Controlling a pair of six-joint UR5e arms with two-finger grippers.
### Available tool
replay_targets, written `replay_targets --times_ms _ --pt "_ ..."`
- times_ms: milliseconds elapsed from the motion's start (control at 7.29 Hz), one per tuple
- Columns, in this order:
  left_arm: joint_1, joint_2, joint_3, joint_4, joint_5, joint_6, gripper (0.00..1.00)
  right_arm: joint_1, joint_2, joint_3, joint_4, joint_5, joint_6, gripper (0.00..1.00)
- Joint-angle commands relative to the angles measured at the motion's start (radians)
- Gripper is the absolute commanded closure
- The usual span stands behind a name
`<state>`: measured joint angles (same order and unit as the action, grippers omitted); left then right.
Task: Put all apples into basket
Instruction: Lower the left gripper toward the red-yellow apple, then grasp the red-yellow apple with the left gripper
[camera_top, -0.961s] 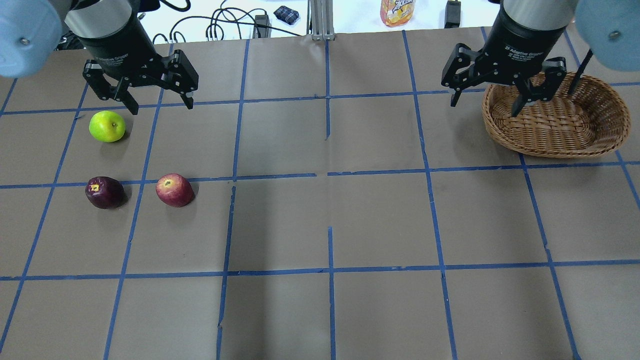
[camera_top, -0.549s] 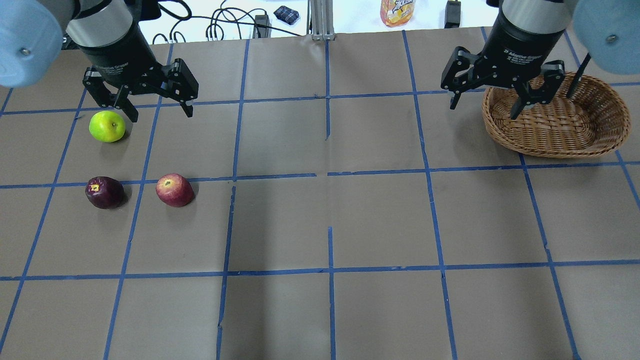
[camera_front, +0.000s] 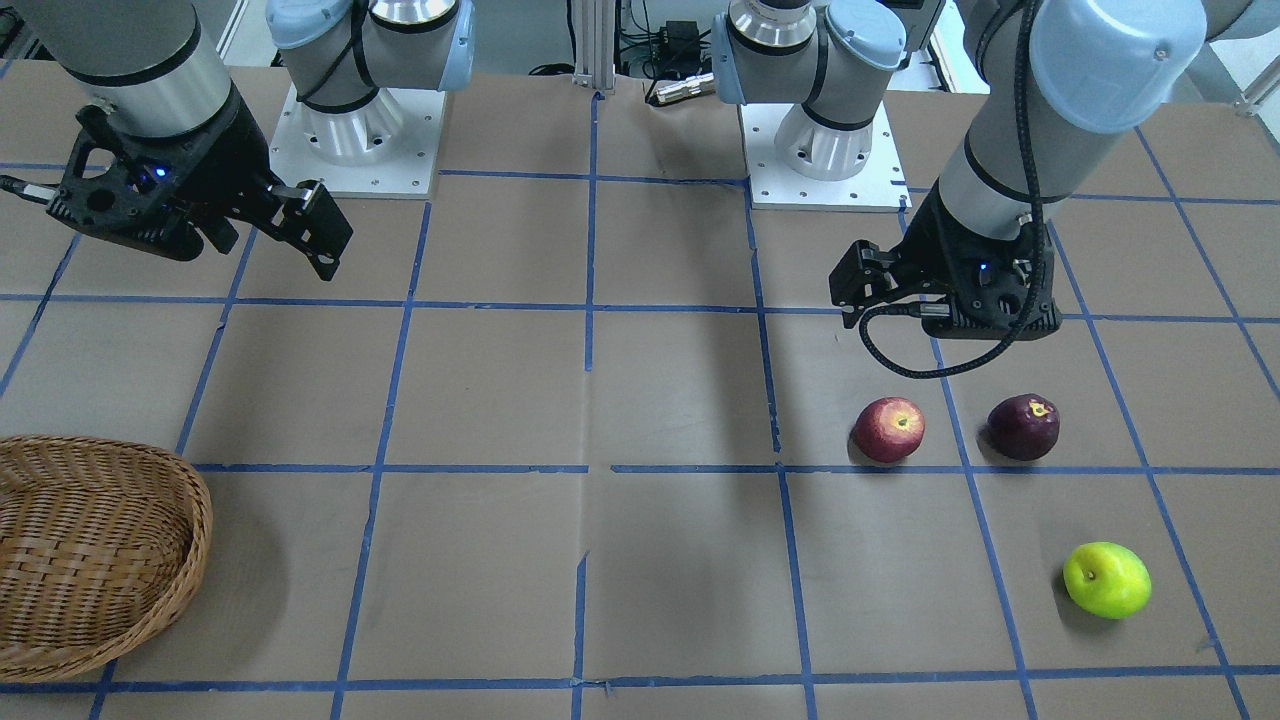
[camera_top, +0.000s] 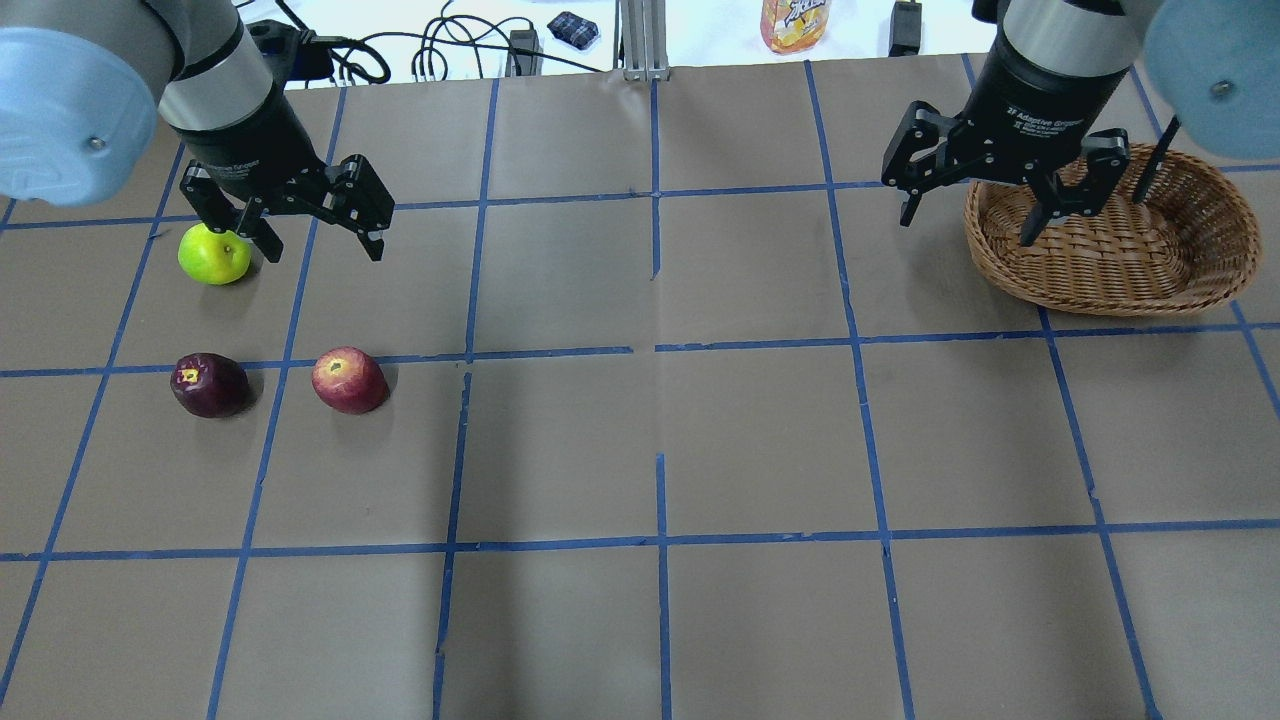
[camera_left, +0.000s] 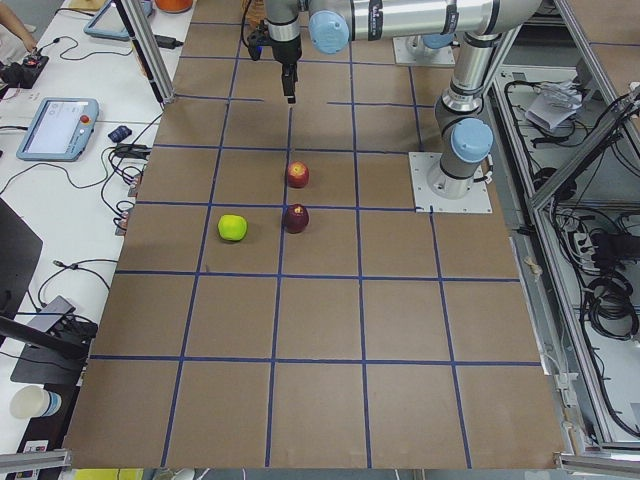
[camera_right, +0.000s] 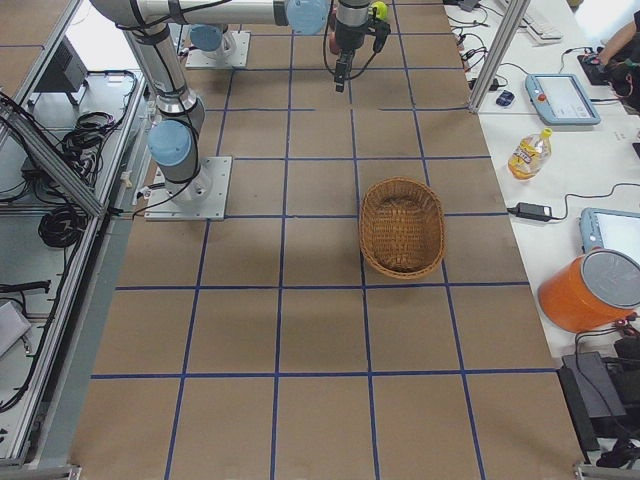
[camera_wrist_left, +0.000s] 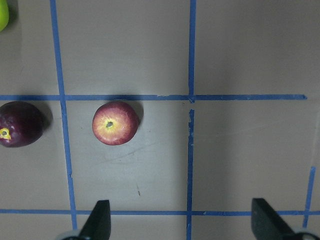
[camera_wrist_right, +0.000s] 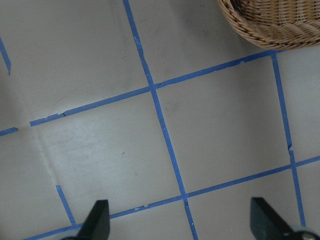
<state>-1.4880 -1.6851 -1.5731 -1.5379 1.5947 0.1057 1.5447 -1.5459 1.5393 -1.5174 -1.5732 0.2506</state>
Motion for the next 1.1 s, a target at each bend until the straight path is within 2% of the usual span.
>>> replay_targets --times_ms 0,275,412,549,961 --pt "0.119 -0.022 -0.094 0.053 -0.007 0.07 0.0 0.0 0.0 0.001 -0.003 0.001 0.001 0.0" --pt "0.201 -0.037 -0.238 0.175 -0.01 0.13 0.0 -0.002 0.0 -0.002 0.002 0.001 -0.001 0.0" --pt "0.201 -0.071 -0.295 0.324 -0.012 0.14 0.0 0.001 -0.002 0.002 0.016 -0.001 -0.005 0.0" --pt "0.201 -0.1 -0.333 0.403 -0.012 0.143 0.0 0.0 -0.002 0.002 0.007 -0.001 -0.01 0.0" --pt "0.201 -0.158 -0.337 0.421 -0.013 0.15 0.0 -0.003 -0.005 0.001 0.002 -0.002 -0.007 0.0"
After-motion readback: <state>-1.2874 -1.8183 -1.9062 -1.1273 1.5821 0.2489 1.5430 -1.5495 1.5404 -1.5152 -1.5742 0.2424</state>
